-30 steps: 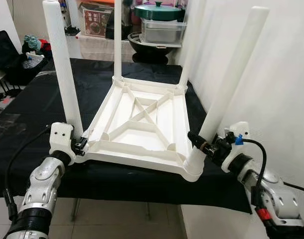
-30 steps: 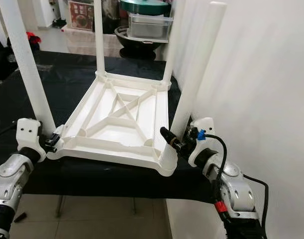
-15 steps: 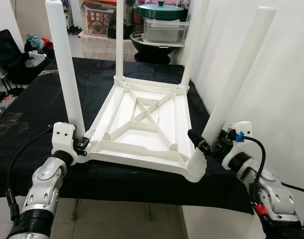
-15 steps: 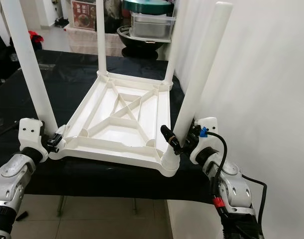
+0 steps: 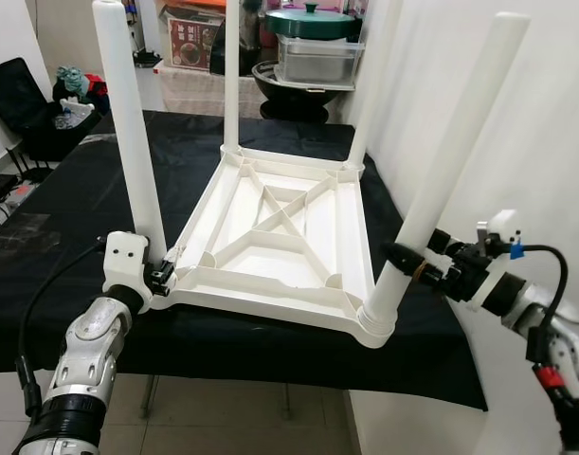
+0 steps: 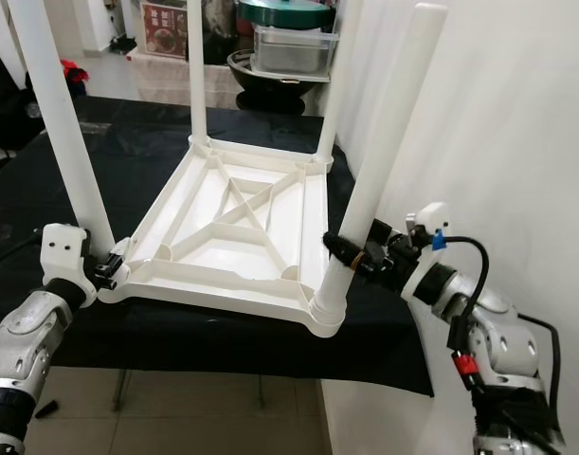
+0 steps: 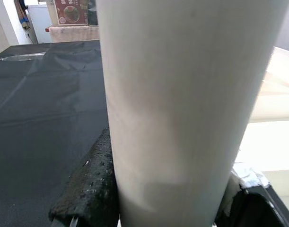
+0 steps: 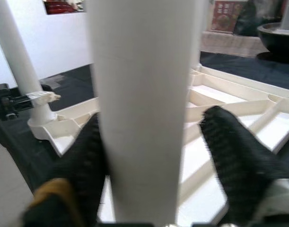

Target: Building children table

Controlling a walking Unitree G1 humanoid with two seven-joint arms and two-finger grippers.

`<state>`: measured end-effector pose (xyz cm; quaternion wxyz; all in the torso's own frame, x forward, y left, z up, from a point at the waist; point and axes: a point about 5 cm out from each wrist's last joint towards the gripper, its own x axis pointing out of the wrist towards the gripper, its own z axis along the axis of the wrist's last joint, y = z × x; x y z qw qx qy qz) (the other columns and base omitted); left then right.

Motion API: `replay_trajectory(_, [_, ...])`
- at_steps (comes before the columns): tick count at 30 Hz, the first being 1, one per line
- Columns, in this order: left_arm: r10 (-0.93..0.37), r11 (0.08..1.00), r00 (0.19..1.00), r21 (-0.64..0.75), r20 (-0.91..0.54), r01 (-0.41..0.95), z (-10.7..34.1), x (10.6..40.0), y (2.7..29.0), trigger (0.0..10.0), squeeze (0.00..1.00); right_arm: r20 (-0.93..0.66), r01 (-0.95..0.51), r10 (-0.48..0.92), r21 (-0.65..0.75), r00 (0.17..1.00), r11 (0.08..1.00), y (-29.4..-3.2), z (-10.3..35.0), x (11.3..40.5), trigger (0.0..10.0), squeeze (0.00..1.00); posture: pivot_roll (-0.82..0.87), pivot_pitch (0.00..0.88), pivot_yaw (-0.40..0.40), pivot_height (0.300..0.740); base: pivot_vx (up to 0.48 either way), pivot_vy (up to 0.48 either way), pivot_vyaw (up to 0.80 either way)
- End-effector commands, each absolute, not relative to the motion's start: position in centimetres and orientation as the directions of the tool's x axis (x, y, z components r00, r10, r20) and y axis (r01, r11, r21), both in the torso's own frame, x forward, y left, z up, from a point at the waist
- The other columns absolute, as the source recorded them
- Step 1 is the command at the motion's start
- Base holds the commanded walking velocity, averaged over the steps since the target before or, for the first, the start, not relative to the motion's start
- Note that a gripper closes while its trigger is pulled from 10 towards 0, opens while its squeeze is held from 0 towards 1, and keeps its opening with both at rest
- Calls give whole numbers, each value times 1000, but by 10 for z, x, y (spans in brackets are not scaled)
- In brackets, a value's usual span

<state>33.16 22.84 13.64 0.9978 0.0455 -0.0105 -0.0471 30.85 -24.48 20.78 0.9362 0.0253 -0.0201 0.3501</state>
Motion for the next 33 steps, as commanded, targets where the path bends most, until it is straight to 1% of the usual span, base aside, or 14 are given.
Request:
replay_trajectory(1, [-83,992,996,89,-33,85,126,328,231,10000,0,76,-481,479,13,874,876,-263,213,319,0,0,43,0,-106,740,0,0,0])
replay_trajectory(7, [-84,992,996,92,-36,87,126,328,231,10000,0,62,-289,287,23,956,957,-262,202,327,0,0,45,0,-101,740,0,0,0])
replay_trajectory(8, [-84,992,996,93,-37,87,126,328,232,10000,0,44,-176,174,35,984,984,-264,198,328,0,0,41,0,-99,740,0,0,0])
replay_trajectory(10, [-84,991,996,97,-38,88,126,328,232,10000,0,-18,387,-387,89,922,918,-293,181,320,0,0,45,0,-102,740,0,0,0])
replay_trajectory(14, [-86,991,996,97,-36,89,127,329,232,10000,0,-96,606,-598,115,796,787,-294,162,303,0,0,49,0,-100,740,0,0,0])
replay_trajectory(16, [-86,991,996,97,-36,89,127,329,232,10000,0,-96,606,-598,115,796,787,-294,162,303,0,0,49,0,-100,740,0,0,0])
replay_trajectory(17, [-88,991,996,97,-36,91,127,329,232,10000,0,-129,571,-557,134,820,810,-280,155,300,8118,0,48,0,-100,740,0,0,0])
replay_trajectory(18, [-88,991,996,97,-36,91,127,329,232,10000,0,-129,571,-557,134,820,810,-280,155,300,8118,0,48,0,-100,740,0,0,0])
replay_trajectory(19, [-89,991,995,97,-37,92,126,329,232,10000,0,-141,415,-394,190,908,890,-251,153,306,10000,0,43,0,-97,740,0,0,0])
replay_trajectory(20, [-90,991,995,98,-38,93,126,329,232,10000,0,-100,225,-209,191,973,955,-228,158,312,10000,0,36,0,-96,740,0,0,0])
replay_trajectory(23, [-91,991,995,99,-38,95,126,330,232,10000,0,-47,-97,106,170,993,981,-208,166,318,10000,0,36,0,-102,740,0,0,0])
replay_trajectory(31, [-94,991,995,96,-37,97,126,329,231,10000,0,-44,-405,406,43,913,913,-215,182,312,10000,16,39,0,-105,740,0,0,0])
replay_trajectory(32, [-94,991,995,95,-38,97,125,329,231,10000,0,-35,-395,395,12,918,919,-226,186,313,10000,1000,35,0,-109,740,0,0,0])
replay_trajectory(33, [-93,991,995,94,-39,97,125,328,231,10000,0,-28,-388,388,-11,921,921,-234,189,313,10000,1000,35,0,-109,740,0,0,0])
